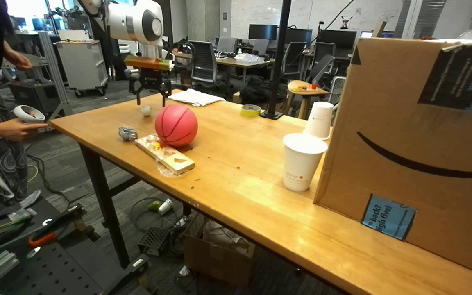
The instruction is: Put the white bowl in the cup closest to you, then put the basketball on the brown tape
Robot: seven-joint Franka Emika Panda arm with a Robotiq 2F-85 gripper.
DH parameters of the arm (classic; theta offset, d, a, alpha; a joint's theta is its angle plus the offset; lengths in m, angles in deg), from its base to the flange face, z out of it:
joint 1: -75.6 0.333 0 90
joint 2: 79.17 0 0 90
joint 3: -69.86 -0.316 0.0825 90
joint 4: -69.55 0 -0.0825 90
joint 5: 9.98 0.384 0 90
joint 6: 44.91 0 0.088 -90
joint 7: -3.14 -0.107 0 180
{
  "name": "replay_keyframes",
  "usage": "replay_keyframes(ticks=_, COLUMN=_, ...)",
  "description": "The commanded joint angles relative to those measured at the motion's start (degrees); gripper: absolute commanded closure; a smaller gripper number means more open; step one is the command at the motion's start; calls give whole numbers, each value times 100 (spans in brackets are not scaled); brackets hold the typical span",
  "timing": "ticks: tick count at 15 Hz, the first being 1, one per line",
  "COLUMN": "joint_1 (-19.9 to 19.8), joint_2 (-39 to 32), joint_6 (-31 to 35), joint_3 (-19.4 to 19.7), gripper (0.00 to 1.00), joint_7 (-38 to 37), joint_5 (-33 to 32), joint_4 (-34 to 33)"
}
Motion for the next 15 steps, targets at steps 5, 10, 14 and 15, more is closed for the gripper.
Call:
replay_keyframes(ticks=5, joint_1=-43, joint_2=-166, joint_6=-307, joint_3=37, gripper=0, joint_7=33, joint_5=-39, joint_4=-188)
replay_keyframes(ticks=10, joint_1=-46, joint_2=-213, joint_6=-356, joint_3=25, gripper=34, joint_7=35, joint_5=-23, joint_4=-205)
replay_keyframes(ticks=14, joint_1=-37, joint_2=-231, joint_6=-373, joint_3=24, gripper=65, joint_7=33, joint_5=-29, joint_4=-223)
replay_keyframes(ticks=15, joint_1=-35, joint_2=-226, joint_6=-378, joint_3=23, gripper=74, joint_7=36, joint_5=-33, joint_4=-223)
